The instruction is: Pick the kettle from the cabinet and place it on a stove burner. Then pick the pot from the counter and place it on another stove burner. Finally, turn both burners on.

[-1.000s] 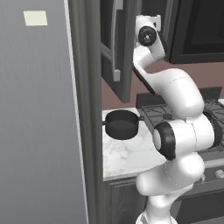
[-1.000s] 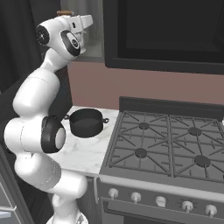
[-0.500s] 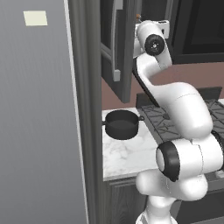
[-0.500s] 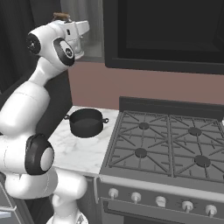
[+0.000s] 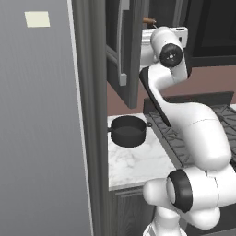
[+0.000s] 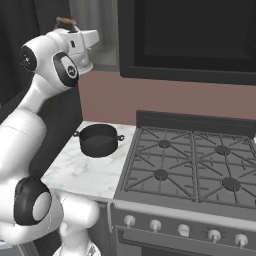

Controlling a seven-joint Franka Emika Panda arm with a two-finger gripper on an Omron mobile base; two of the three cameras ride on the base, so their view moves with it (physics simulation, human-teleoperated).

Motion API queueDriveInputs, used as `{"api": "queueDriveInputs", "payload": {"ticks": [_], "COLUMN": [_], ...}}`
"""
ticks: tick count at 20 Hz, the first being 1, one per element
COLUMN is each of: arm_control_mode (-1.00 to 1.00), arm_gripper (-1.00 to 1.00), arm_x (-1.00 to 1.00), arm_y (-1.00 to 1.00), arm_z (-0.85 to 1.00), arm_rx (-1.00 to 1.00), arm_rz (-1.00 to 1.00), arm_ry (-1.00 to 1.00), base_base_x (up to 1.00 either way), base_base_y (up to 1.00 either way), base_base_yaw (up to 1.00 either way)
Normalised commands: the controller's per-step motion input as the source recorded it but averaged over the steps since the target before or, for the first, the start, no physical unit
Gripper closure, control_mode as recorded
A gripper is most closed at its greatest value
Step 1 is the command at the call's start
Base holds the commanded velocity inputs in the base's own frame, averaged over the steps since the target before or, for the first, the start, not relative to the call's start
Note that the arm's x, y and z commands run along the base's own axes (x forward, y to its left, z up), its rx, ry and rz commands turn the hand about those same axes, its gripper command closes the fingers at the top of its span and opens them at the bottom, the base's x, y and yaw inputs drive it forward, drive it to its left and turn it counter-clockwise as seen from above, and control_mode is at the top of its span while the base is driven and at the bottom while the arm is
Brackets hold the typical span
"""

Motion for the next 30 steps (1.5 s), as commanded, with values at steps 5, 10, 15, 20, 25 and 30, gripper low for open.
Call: {"api": "queueDriveInputs", "payload": {"ticks": [5, 10, 15, 20, 25, 30], "arm_control_mode": [-1.00, -1.00, -1.00, -1.00, -1.00, -1.00], "arm_gripper": [1.00, 1.00, 1.00, 1.00, 1.00, 1.00], "arm_x": [-0.49, -0.48, -0.43, -0.44, -0.41, -0.41], "arm_y": [-0.09, -0.09, -0.11, -0.12, -0.05, -0.02], "arm_z": [-0.07, -0.13, -0.13, -0.11, -0.16, -0.19], "arm_rx": [0.02, 0.01, 0.01, 0.01, 0.00, 0.00], "arm_rz": [-0.02, -0.02, 0.00, 0.00, 0.00, 0.00], "arm_ry": [0.00, 0.00, 0.00, 0.00, 0.00, 0.00], "base_base_x": [0.00, 0.00, 0.00, 0.00, 0.00, 0.00], "base_base_y": [0.00, 0.00, 0.00, 0.00, 0.00, 0.00], "base_base_yaw": [0.00, 0.00, 0.00, 0.00, 0.00, 0.00]}}
